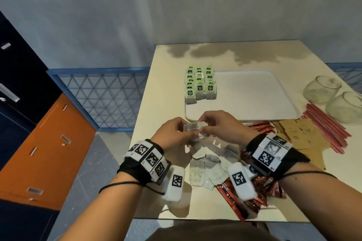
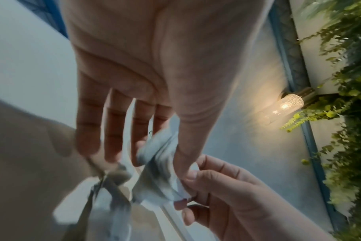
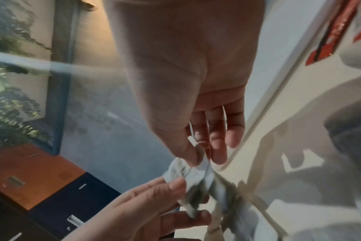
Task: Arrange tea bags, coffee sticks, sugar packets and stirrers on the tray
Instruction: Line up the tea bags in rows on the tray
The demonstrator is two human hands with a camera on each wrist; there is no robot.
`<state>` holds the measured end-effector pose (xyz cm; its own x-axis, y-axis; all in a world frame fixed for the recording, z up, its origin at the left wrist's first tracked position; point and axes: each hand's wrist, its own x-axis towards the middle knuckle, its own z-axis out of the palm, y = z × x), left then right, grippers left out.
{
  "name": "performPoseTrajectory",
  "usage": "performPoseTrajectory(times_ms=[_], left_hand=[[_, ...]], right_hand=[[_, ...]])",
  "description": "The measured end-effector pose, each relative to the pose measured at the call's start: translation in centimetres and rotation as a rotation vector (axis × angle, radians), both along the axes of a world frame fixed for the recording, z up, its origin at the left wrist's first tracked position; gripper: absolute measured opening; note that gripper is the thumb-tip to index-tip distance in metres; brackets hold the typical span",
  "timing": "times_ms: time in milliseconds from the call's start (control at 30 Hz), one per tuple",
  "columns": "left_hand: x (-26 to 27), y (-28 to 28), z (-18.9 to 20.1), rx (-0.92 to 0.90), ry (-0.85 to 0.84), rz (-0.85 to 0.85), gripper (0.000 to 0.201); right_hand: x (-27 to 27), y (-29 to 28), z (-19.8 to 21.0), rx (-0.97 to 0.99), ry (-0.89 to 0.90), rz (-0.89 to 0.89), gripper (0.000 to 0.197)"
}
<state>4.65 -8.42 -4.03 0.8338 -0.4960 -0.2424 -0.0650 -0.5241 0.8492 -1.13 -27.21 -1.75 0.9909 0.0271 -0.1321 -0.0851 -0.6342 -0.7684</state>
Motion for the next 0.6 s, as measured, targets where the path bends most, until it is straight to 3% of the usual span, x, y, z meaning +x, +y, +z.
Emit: performPoseTrajectory(times_ms=[100,200,300,433,600], left_hand=[[0.0,0.3,0.7,0.053,-0.075,-0.050,0.043],[0.0,0.1,1.6,-0.064,-0.047,-0.142,0.050],[0.0,-0.2,1.8,-0.163,0.062,-0.189,0.027],[0.3,0.2,1.9,-0.193,0.141,-0.024,0.013],[1.0,1.2,1.4,-0.196,0.164,0.181,0.012]], right_hand=[[0.2,-0.1,1.5,-0.121,-0.039,0.069,0.010],[0.8,0.2,3.0,-0.184,-0.042,0.177,0.010],[1.5,0.8,3.6,-0.150,-0.077,0.191,0.009],[2.2,0.6,3.0,-0.047,-0.132,0.026,0.018],[2.5,-1.5,0.5,-0.402,0.004,0.040,0.030]])
